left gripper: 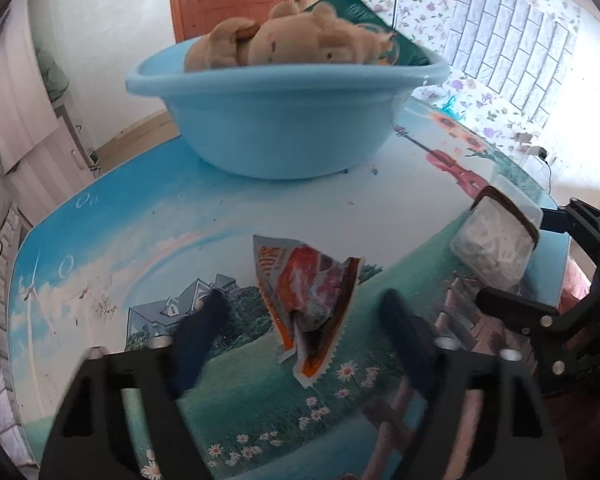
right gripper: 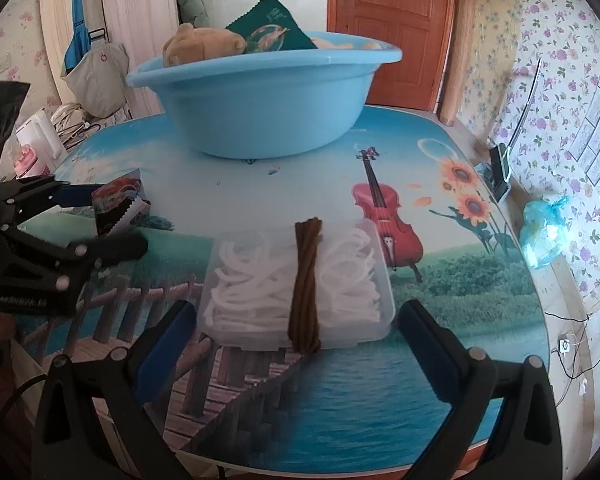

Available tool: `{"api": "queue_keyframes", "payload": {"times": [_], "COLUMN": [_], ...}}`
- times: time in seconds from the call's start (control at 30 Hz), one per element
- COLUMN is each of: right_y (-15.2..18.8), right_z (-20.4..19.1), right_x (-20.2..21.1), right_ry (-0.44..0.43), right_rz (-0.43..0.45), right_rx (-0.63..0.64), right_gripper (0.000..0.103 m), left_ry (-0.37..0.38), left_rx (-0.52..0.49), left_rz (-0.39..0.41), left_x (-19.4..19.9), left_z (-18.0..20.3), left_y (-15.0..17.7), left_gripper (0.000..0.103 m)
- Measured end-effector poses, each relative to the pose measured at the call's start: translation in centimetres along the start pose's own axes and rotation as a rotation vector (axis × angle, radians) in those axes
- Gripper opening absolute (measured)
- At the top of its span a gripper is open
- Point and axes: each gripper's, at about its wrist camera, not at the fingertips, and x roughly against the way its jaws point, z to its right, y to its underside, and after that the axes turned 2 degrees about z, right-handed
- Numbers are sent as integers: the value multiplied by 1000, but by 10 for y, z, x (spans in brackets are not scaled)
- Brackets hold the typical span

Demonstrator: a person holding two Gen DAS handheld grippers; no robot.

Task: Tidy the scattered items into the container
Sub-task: 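Grasp the hair-tie box with the right tool while the left tool grasps the red snack packet, then carry the hair-tie box over the basin with the right tool while the left tool carries the packet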

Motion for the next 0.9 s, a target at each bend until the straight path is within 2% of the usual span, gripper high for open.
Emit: {"api": "queue_keyframes", "payload": {"times": [0.03,0.07,0.2,0.27,0.43,0.53,0.9], "right_y": [1,1,2,1,-1,-2,-3], "right_z": [-1,-2,-5,-3,2,1,-3], "right_x": [0,1,2,2,5,5,19], "right_ry": [-5,-9,-10,-7,-15,-2,-23], "right_rz": [-2,-3,-1,1,4,1,36], "right_rx": [7,11,15,8,-25,-15,-8], "right_gripper": [103,103,99,97,95,82,82], "left_ry": [-1,-1,-1,2,17,10,-7], "left_rx": [3,5,0,4,25,28,79], "left_rz": [0,0,2,-1,-12,-14,10], "left_x": [1,3,4,5,8,10,35], "left_z": [2,2,2,1,-1,-1,-10], "left_y": [-1,-2,-2,-4,0,2,11], "left_gripper": [51,43,40,32,30,30,30]}}
